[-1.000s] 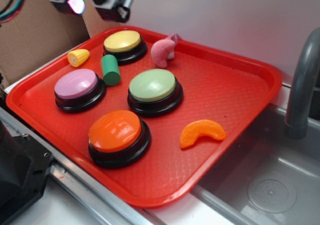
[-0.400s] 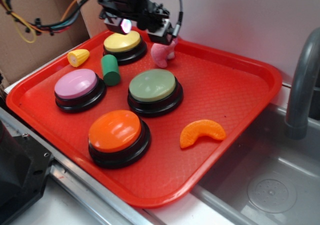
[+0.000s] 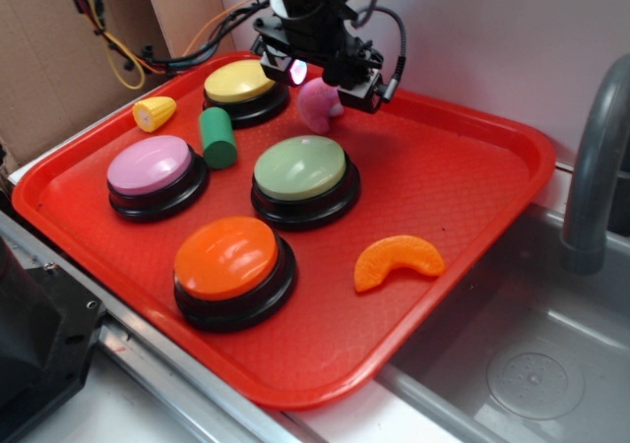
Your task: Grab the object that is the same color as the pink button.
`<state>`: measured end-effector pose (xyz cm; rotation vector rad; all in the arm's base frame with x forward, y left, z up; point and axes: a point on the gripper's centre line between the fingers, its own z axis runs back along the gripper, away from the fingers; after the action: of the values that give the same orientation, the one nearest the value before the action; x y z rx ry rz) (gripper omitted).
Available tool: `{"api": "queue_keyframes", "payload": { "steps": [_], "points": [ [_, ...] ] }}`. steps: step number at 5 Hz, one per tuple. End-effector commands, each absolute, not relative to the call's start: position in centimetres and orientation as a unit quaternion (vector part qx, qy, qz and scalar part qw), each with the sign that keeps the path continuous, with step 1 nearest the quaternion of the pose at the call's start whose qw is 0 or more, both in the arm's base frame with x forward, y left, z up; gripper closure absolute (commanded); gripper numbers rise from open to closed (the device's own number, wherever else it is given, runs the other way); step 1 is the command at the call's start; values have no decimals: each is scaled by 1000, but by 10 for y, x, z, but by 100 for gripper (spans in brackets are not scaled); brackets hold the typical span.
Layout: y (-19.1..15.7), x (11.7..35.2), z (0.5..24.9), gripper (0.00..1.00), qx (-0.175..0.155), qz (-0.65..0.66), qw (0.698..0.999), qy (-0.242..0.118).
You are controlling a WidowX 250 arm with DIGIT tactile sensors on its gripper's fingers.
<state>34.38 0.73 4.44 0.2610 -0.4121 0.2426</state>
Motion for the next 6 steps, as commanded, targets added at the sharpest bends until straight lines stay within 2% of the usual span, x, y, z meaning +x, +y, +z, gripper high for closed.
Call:
{"api": "queue_keyframes", "payload": {
  "steps": [1,2,3,4,5,6],
  "points": [
    [16,366,50,48,136,122,959,-214],
    [18,363,52,100,140,135,958,-213],
    [19,357,59,100,127,134,961,-207],
    [18,347,82,100,74,133,976,-153],
    [19,329,116,100,23,140,986,-86],
    [20,305,149,100,-20,120,992,-41]
  ]
}}
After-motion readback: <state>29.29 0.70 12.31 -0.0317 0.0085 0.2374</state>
